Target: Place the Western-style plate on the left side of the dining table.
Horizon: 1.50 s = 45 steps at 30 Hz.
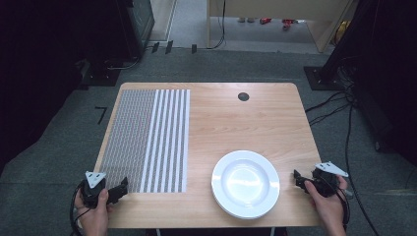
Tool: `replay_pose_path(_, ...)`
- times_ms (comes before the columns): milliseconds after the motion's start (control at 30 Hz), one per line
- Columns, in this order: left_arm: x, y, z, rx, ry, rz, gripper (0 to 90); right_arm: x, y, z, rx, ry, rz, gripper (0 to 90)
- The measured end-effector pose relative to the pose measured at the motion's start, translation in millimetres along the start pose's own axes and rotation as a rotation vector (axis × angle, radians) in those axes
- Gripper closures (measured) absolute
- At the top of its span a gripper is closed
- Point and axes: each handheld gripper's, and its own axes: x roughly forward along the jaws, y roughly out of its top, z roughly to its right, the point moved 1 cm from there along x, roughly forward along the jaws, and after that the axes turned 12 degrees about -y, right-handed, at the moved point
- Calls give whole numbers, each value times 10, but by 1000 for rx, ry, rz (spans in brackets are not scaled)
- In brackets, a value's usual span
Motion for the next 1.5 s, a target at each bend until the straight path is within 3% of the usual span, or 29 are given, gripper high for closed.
replay_pose_path(100,-34,38,52,24,21,21,95,0,0,1,1,1,0,137)
replay_pose_path(267,-78,86,181,28,-31,47,94,-7,-3,15,10,10,2,143)
replay_pose_path(733,21,141,545,78,-96,36,89,-90,28,-17,43,25,37,147)
replay_pose_path(1233,159,232,1106,130,-190,59,90,-195,62,-100,70,62,64,152)
replay_pose_path(1500,245,248,1336,155,-237,40,90,-232,74,-145,72,82,74,154)
